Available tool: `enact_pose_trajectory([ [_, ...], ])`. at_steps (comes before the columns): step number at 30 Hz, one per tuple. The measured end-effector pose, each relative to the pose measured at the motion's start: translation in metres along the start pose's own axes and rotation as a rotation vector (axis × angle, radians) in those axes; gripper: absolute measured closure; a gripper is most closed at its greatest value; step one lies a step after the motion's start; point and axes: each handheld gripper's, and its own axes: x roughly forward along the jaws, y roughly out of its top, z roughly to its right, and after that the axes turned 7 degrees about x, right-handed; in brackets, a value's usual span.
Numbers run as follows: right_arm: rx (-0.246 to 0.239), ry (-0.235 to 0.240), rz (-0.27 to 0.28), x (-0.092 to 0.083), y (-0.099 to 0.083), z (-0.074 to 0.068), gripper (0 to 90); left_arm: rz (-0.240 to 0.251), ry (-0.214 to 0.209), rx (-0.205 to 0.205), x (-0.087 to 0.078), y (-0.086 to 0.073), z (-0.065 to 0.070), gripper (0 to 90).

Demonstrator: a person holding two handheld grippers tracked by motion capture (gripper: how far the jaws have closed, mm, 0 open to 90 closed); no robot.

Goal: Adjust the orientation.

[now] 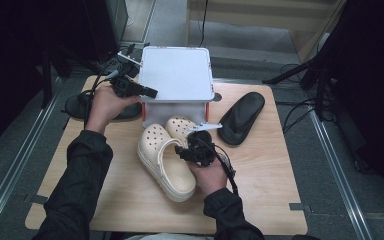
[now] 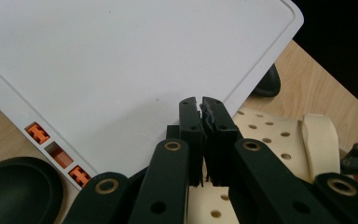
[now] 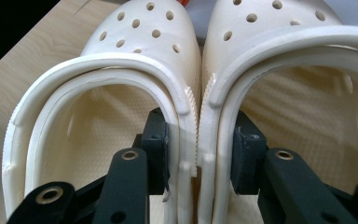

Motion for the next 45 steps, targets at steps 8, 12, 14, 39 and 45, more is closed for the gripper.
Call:
enact_pose_trajectory([
  [8,0.016,-0.031,0.028,0.009,0.024,0.015,65.3,-0.005,0.005,-0.001,-0.001,0.000,-0.001,86.7],
  [12,0.043,-0.054,0.031,0.020,0.033,0.025,65.3,-0.004,-0.003,-0.005,0.000,0.000,-0.001,86.8],
  [14,0.062,-0.060,0.036,0.026,0.037,0.030,65.3,-0.003,-0.005,-0.008,0.000,0.000,-0.001,86.8],
  [39,0.101,-0.178,0.122,0.076,0.065,0.032,64.2,0.000,-0.003,0.001,0.000,-0.001,-0.001,86.1],
  [45,0.064,-0.174,0.109,0.077,0.064,0.028,58.0,-0.002,-0.002,0.002,0.000,-0.001,-0.001,86.1],
])
